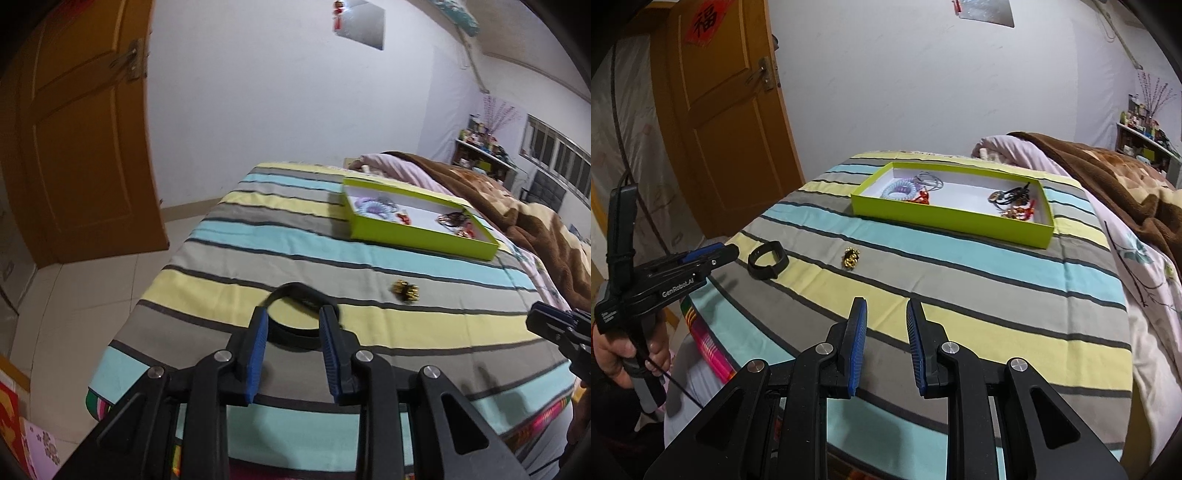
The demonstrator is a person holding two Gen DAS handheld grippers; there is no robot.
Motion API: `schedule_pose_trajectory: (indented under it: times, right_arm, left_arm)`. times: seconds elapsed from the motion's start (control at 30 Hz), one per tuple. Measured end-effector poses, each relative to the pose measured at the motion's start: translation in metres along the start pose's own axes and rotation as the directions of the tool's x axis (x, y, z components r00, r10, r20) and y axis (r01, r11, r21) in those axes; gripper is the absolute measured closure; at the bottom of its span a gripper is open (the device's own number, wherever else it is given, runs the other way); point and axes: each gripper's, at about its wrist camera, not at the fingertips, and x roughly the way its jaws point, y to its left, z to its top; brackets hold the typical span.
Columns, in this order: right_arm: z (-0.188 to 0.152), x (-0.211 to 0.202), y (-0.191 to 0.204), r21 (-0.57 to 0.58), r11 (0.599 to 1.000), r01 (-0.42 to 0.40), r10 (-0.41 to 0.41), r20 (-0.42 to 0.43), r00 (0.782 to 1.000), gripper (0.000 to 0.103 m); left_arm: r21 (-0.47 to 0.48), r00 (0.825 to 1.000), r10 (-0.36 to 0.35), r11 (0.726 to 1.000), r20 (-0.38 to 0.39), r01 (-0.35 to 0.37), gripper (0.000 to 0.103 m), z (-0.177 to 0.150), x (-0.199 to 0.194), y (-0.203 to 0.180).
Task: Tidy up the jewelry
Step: 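Grasp the gold knot charm with the right tool while the left grasps the black wristband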
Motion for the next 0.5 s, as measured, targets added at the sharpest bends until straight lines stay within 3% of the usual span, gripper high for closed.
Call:
schedule_pose_trajectory:
  times: [0.5]
  right_arm:
    - [0.021, 0.049, 0.018, -0.021, 0.999, -0.039, 0.039, -0.042, 0.998, 0.080]
  left_arm:
    - [-0.101, 0.995, -0.013, 0.995, -0.097, 0.003, 0.073, 0.001, 0.041, 0.021]
